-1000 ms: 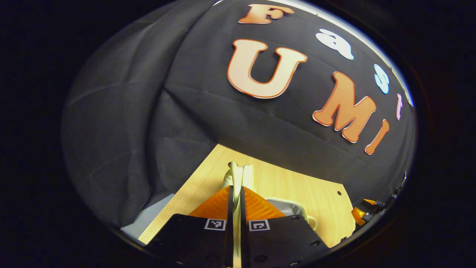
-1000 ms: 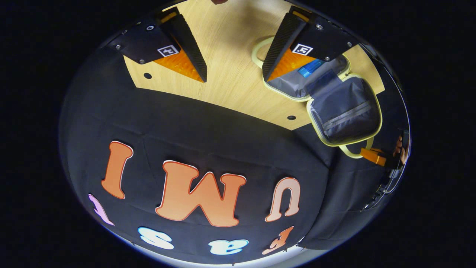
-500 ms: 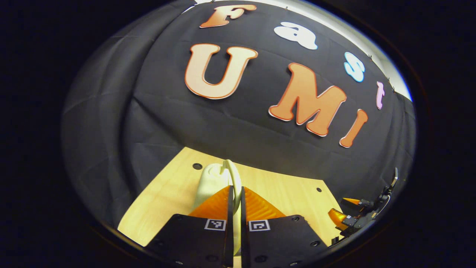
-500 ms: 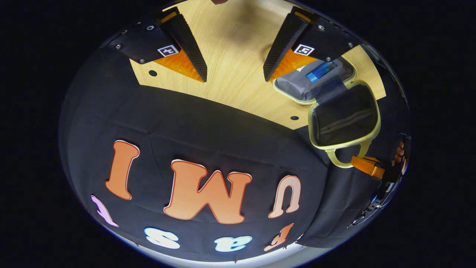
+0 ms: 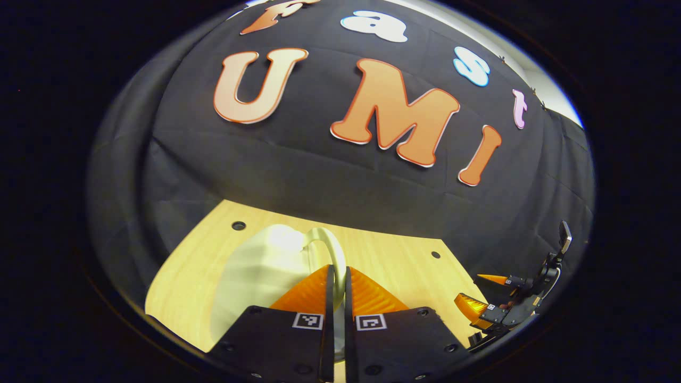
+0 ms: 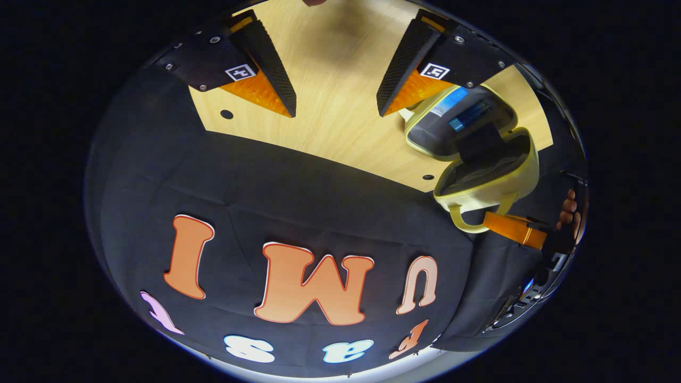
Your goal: First open the suitcase, pack the skin care products into it, and then close the suitcase.
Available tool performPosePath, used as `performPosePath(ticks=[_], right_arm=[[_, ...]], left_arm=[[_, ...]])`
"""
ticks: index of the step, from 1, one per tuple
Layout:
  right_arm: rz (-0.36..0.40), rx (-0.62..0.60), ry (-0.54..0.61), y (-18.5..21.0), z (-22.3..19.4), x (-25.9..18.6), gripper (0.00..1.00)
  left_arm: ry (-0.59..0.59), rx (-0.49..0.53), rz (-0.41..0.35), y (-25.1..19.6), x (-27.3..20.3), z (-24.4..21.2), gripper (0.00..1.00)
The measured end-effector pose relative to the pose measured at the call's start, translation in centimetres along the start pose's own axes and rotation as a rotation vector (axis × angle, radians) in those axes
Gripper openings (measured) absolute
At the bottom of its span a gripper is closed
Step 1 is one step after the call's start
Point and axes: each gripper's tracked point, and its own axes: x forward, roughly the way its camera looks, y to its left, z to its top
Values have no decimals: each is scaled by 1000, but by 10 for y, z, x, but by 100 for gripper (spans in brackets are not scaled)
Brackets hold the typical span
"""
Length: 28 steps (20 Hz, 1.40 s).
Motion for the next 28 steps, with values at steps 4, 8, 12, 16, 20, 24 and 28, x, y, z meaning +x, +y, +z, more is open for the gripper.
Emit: performPosePath(ticks=[4, 8, 12, 16, 20, 24, 28], right_arm=[[-11, 11, 20, -17, -13, -6, 96], [-14, 12, 22, -26, -18, -12, 96], [8, 29, 22, -23, -19, -14, 96], [19, 35, 12, -20, -14, -16, 96], [8, 33, -14, -26, -6, -24, 96], [-33, 48, -95, -39, 24, -29, 96], [-43, 69, -188, -42, 57, -36, 96]], left_arm=[[66, -99, -88, -32, 29, -43, 8], [150, -26, -81, -53, 50, -85, 8], [232, 89, -29, -58, 67, -120, 8], [301, 220, 8, -55, 76, -142, 12], [269, 183, -51, -86, 70, -144, 23], [126, 240, -35, -102, 62, -109, 58], [-48, 282, 19, -113, 46, -62, 86]])
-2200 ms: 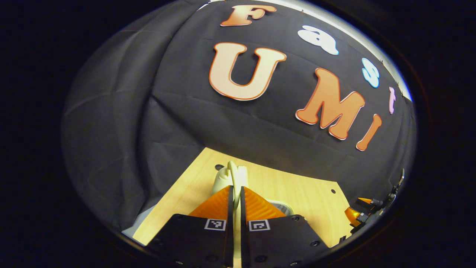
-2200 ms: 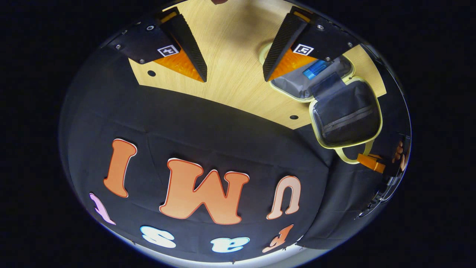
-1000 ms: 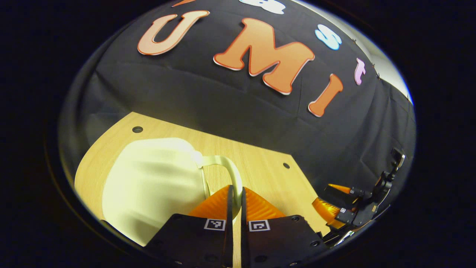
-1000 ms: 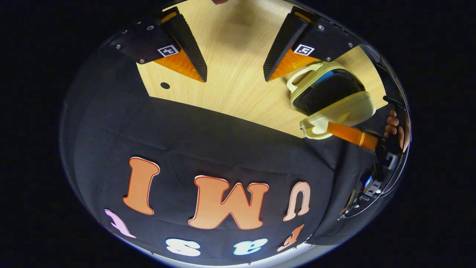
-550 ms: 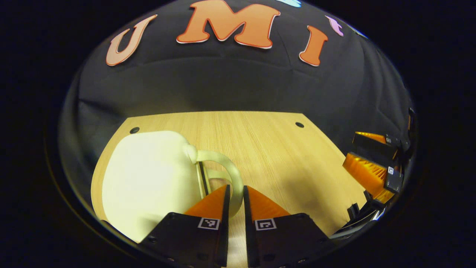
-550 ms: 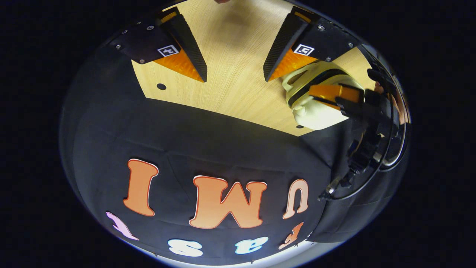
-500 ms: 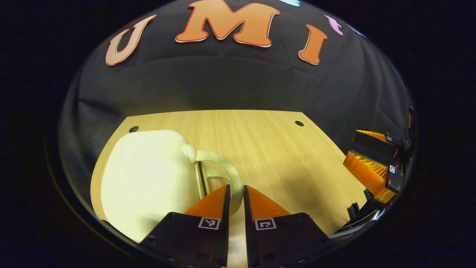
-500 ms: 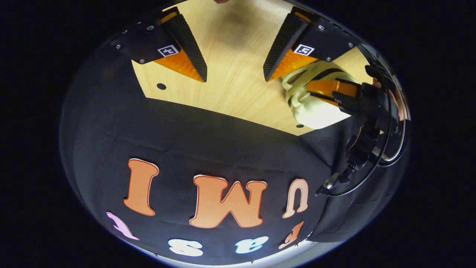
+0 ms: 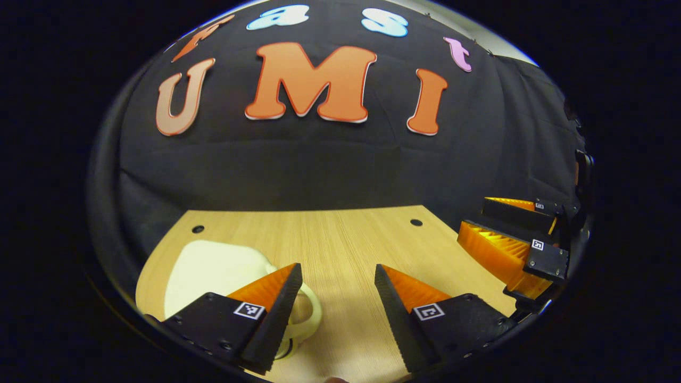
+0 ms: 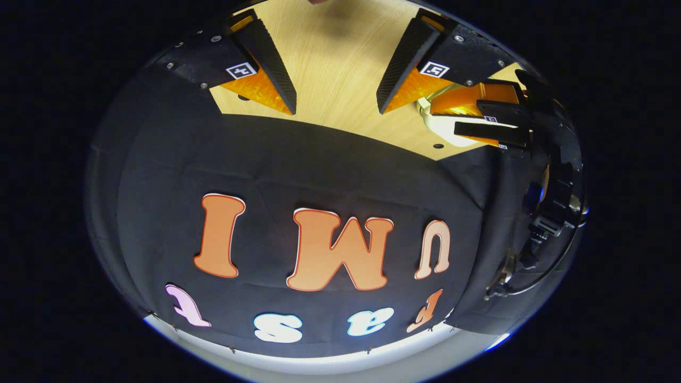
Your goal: First open the suitcase, pack the skin care products into it, and then close the suitcase.
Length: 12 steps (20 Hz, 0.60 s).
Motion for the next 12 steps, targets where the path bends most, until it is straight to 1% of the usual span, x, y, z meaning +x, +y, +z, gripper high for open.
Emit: performPosePath(ticks=[1, 3, 5, 6, 8, 9, 12], right_arm=[[2, 6, -11, -1, 5, 0, 96], [-1, 7, -48, -1, 17, -2, 96], [2, -11, -76, 0, 24, -4, 96], [12, -19, -70, 2, 22, -5, 95], [24, -24, -68, 1, 19, -8, 96], [30, -26, -68, 2, 19, -8, 95], [47, -30, -80, 4, 23, -8, 95]], left_arm=[[-40, 12, 42, 6, -6, 11, 89], [-119, 14, 109, 19, -18, 25, 90], [-178, -10, 168, 33, -25, 30, 90], [-196, -25, 192, 37, -28, 35, 90], [-201, -48, 206, 40, -33, 41, 91], [-204, -51, 215, 43, -35, 44, 92], [-235, -42, 259, 49, -40, 45, 92]])
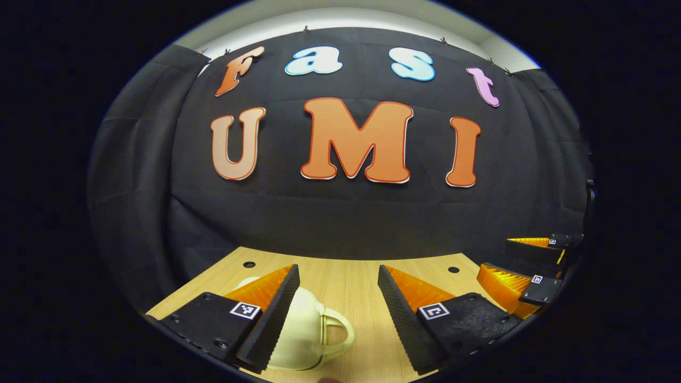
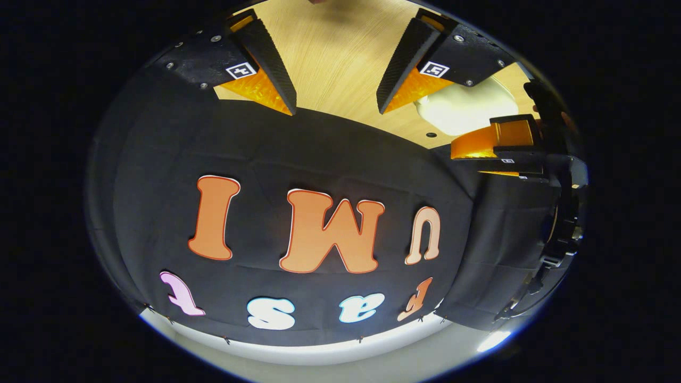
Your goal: First open the suitcase, pack the skin care products into it, and then close the suitcase.
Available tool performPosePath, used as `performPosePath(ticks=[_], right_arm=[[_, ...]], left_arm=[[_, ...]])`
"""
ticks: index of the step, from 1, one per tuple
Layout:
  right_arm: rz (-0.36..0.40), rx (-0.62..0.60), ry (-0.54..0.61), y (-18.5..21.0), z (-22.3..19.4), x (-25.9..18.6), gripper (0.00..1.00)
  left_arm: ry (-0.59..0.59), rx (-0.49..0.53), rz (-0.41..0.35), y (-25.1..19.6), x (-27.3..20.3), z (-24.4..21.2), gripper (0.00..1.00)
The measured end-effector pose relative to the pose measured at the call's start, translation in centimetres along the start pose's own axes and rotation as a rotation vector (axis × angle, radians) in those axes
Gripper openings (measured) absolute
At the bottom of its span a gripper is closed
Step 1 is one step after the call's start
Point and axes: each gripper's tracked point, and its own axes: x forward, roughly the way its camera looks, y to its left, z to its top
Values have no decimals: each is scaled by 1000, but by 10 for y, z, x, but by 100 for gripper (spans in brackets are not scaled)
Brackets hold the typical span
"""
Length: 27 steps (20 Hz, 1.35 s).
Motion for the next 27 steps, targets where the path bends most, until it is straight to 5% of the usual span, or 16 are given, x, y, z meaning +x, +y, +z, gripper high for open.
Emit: performPosePath(ticks=[24, 27], right_arm=[[63, -28, -45, 6, 2, -17, 96], [66, -14, -55, 9, 7, -14, 96]], left_arm=[[-53, 103, 171, 18, -32, 1, 93], [-48, 126, 143, 8, -38, 2, 92]])
